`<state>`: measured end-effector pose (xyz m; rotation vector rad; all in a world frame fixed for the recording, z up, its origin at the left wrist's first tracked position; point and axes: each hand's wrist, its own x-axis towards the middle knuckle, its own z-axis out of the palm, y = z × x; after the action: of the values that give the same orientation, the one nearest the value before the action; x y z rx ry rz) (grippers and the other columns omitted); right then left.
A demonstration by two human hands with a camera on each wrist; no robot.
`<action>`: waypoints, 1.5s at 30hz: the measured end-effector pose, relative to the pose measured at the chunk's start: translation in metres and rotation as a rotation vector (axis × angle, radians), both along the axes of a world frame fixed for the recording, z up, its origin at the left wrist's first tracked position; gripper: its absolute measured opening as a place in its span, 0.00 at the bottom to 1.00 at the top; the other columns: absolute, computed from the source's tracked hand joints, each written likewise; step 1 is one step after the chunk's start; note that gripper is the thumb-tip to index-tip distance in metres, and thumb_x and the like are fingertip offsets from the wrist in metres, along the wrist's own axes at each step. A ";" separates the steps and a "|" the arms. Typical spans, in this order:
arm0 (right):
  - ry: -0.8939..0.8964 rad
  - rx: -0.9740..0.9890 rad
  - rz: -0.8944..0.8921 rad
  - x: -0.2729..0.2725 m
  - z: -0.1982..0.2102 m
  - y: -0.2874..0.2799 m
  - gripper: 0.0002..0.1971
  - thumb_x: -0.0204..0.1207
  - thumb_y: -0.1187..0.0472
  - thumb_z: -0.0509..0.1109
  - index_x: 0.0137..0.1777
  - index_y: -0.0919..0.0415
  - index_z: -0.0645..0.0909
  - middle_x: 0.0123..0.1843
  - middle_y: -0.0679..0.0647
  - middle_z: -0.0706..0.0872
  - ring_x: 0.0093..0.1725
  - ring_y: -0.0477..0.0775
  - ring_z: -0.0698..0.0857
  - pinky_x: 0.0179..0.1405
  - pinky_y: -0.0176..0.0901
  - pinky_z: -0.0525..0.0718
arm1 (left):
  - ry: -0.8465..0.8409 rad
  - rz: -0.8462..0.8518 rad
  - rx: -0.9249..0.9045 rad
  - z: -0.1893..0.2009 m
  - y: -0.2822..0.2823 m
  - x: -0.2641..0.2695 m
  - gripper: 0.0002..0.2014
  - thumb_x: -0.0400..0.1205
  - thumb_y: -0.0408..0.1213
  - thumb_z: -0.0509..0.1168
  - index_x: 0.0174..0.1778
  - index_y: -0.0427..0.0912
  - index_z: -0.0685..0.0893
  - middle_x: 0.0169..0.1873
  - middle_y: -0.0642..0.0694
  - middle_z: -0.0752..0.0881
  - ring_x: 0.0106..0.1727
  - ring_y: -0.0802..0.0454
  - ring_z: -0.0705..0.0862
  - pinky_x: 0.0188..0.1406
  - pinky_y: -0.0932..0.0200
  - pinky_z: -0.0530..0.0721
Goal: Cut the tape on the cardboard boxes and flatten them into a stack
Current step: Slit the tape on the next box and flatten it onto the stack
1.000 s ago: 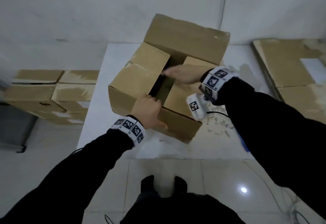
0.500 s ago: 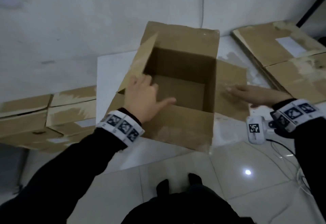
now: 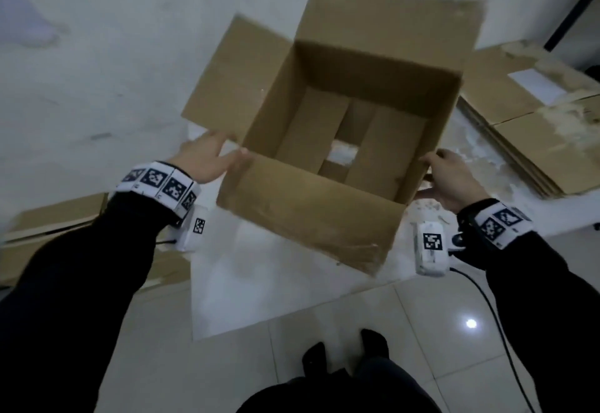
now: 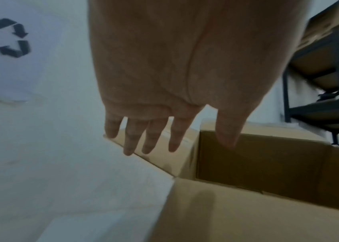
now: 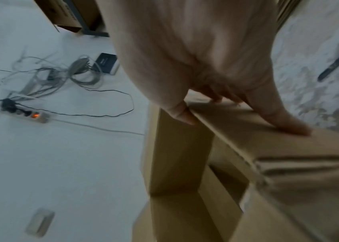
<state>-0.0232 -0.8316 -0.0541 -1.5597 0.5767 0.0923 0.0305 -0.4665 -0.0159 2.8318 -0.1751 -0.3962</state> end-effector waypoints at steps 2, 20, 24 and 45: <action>-0.089 -0.076 -0.124 -0.003 -0.001 0.014 0.17 0.83 0.64 0.57 0.70 0.60 0.62 0.49 0.49 0.76 0.47 0.54 0.80 0.52 0.64 0.85 | -0.191 -0.079 -0.168 0.023 -0.026 0.004 0.32 0.85 0.57 0.54 0.81 0.42 0.63 0.78 0.39 0.68 0.78 0.43 0.67 0.76 0.49 0.64; -0.372 -0.337 -0.084 -0.081 -0.100 0.082 0.18 0.84 0.58 0.61 0.70 0.63 0.66 0.67 0.58 0.71 0.68 0.51 0.71 0.70 0.40 0.70 | -0.082 -0.362 0.006 0.030 -0.163 0.018 0.43 0.75 0.68 0.60 0.83 0.51 0.57 0.82 0.45 0.58 0.80 0.44 0.61 0.77 0.46 0.65; -0.184 -0.210 -0.067 -0.057 -0.072 0.018 0.16 0.87 0.49 0.48 0.62 0.58 0.72 0.59 0.55 0.79 0.63 0.57 0.78 0.59 0.44 0.75 | -0.007 -0.359 0.066 0.033 -0.153 0.019 0.44 0.73 0.67 0.63 0.81 0.48 0.60 0.79 0.43 0.65 0.76 0.43 0.68 0.73 0.49 0.69; -0.445 -0.479 0.898 0.069 0.038 -0.017 0.52 0.61 0.35 0.73 0.82 0.48 0.51 0.78 0.46 0.65 0.73 0.47 0.70 0.76 0.55 0.68 | -0.449 0.017 -0.148 0.064 -0.257 -0.059 0.17 0.87 0.38 0.51 0.69 0.37 0.74 0.61 0.38 0.80 0.61 0.42 0.76 0.60 0.50 0.72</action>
<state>0.0459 -0.8483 -0.0166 -2.1244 -0.5201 0.2887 -0.0286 -0.7239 0.0480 2.7287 -0.2557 0.2528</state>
